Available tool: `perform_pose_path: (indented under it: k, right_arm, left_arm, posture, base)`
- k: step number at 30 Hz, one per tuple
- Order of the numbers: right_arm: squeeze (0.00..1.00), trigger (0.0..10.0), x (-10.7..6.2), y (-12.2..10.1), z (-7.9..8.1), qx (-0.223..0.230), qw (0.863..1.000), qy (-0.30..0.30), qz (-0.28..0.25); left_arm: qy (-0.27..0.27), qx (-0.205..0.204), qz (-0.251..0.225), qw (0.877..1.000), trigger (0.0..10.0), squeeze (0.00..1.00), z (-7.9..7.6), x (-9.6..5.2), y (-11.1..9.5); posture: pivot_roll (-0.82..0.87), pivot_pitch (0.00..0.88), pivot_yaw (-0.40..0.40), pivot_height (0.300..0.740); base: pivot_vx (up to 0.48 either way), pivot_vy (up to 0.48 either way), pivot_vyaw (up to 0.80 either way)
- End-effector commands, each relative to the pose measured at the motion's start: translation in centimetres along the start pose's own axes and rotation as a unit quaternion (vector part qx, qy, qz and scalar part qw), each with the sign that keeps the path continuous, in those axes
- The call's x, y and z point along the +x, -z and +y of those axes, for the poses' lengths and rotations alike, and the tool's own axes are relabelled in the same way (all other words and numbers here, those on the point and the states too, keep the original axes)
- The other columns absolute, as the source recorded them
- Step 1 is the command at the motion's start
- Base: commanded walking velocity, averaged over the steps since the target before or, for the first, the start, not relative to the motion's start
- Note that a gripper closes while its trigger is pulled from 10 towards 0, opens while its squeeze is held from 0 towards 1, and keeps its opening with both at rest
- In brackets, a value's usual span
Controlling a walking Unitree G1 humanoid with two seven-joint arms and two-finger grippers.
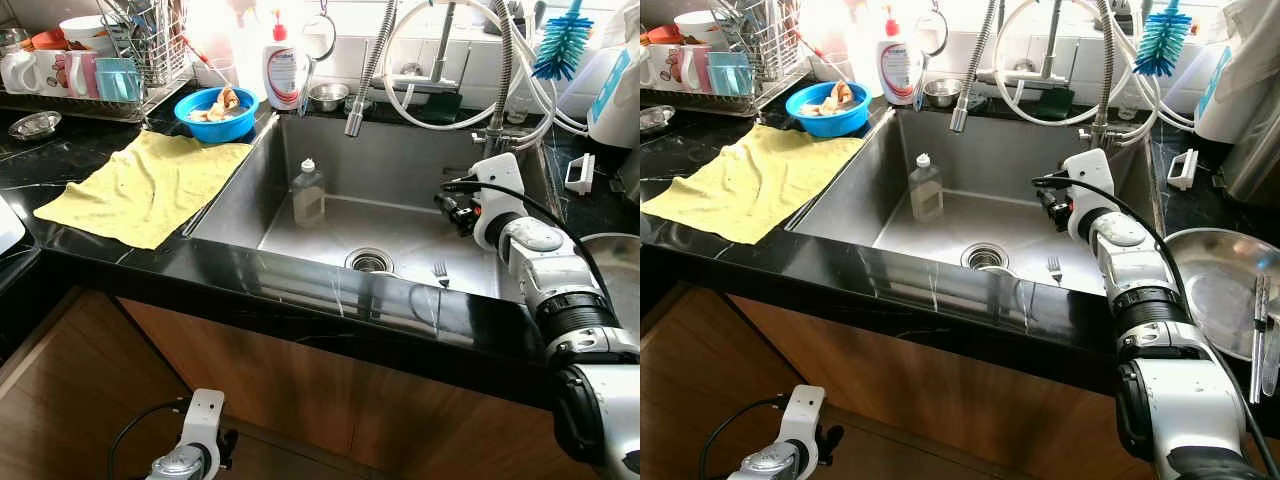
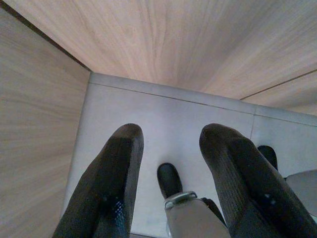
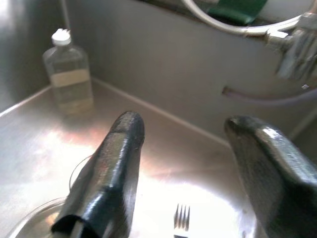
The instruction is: Kitchen organization
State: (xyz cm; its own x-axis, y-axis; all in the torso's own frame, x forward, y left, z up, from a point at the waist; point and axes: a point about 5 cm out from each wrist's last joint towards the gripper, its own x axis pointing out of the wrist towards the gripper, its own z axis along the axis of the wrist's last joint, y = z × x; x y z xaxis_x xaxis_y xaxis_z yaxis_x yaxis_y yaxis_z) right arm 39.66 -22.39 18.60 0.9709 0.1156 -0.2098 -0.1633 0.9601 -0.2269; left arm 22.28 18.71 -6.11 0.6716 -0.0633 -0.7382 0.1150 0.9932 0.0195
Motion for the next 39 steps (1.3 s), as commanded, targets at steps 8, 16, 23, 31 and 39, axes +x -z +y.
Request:
perform_pose_path:
  k: [8,16,23,31,39]
  right_arm:
    - [0.0,10.0,-2.5,-6.4,0.6,-0.005,0.984,0.028,-0.174]
    - [0.0,10.0,-7.3,-5.5,4.0,0.004,0.973,0.06,-0.221]
    - [0.0,10.0,-12.8,-2.2,5.0,-0.037,0.97,0.131,-0.201]
    - [0.0,10.0,-16.5,0.7,7.4,-0.048,0.971,0.157,-0.173]
    - [0.0,10.0,-16.9,-1.1,6.7,-0.051,0.956,0.183,-0.225]
  left_arm:
    - [-0.008,-0.001,0.011,1.0,10.0,0.0,0.6,-0.2,0.8]
    - [-0.009,0.005,0.011,1.0,10.0,0.0,0.8,-0.3,0.8]
    - [-0.005,0.014,0.012,1.0,10.0,0.0,0.8,-0.3,0.7]
    - [-0.003,0.014,0.011,1.0,10.0,0.0,0.8,-0.3,0.7]
    - [-0.011,0.016,0.024,1.0,10.0,0.0,1.8,-0.7,1.5]
  posture:
    - [-0.18,0.0,0.045,0.74]
    - [-0.18,0.0,0.051,0.74]
    - [-0.21,0.0,0.06,0.74]
    - [-0.2,0.0,0.052,0.74]
    - [-0.21,0.0,0.058,0.74]
  base:
    - [0.0,0.0,0.0]
    - [0.0,0.0,0.0]
    - [0.0,0.0,0.0]
    - [0.0,0.0,0.0]
    - [0.0,0.0,0.0]
